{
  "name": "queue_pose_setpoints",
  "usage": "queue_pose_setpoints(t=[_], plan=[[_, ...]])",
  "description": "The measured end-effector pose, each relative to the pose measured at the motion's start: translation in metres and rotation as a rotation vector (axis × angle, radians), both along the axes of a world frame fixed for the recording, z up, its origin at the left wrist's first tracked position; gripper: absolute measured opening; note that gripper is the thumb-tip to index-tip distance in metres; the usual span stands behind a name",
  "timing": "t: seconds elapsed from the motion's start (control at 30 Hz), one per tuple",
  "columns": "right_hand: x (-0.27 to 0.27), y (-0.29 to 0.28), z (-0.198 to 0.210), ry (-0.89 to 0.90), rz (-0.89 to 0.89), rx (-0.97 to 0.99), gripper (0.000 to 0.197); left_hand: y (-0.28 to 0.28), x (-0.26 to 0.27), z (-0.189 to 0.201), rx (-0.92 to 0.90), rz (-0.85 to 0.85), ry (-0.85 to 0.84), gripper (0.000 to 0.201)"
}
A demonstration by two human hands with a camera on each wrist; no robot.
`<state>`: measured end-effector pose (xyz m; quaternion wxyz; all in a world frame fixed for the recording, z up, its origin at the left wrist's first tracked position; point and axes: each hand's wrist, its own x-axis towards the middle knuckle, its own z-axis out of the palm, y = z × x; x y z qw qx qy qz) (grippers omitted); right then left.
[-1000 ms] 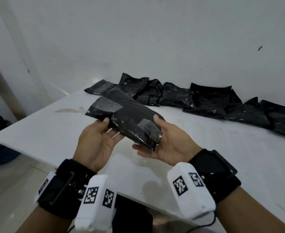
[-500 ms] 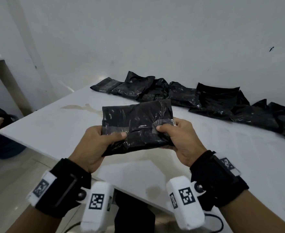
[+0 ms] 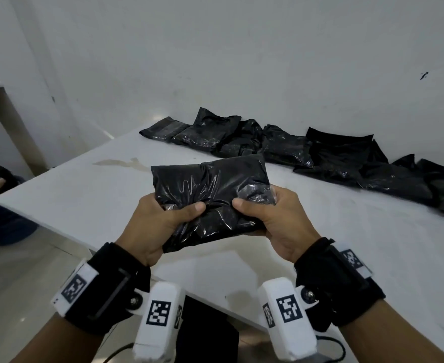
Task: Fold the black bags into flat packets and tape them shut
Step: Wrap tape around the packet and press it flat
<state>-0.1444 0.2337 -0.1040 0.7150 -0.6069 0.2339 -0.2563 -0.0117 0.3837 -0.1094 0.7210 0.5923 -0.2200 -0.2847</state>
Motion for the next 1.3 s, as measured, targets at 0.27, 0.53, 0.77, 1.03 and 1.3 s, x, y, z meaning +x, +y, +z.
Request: queue_pose_setpoints(t=[0.27,0.53,0.77,1.03,1.3], plan=[[0.003,-0.006,-0.005,0.061,-0.075,0.117,0.011,-0.002,-0.003,0.004,0.009,-0.093,-0.028,0.026],[0.002,-0.010,-0.005,0.109,-0.008,0.171,0.024,0.003,0.009,-0.001,0.016,-0.129,-0.024,0.032],[0.004,-0.017,-0.002,0.132,-0.049,0.191,0.035,0.008,0.015,0.001,0.008,-0.246,0.063,0.036],[0.007,-0.022,-0.002,0.125,0.018,0.240,0.039,0.009,0.028,-0.003,-0.020,-0.183,0.046,0.046],[0.011,-0.024,-0.004,0.103,0.096,0.125,0.026,0.011,0.035,-0.001,0.032,-0.178,0.083,0.038]])
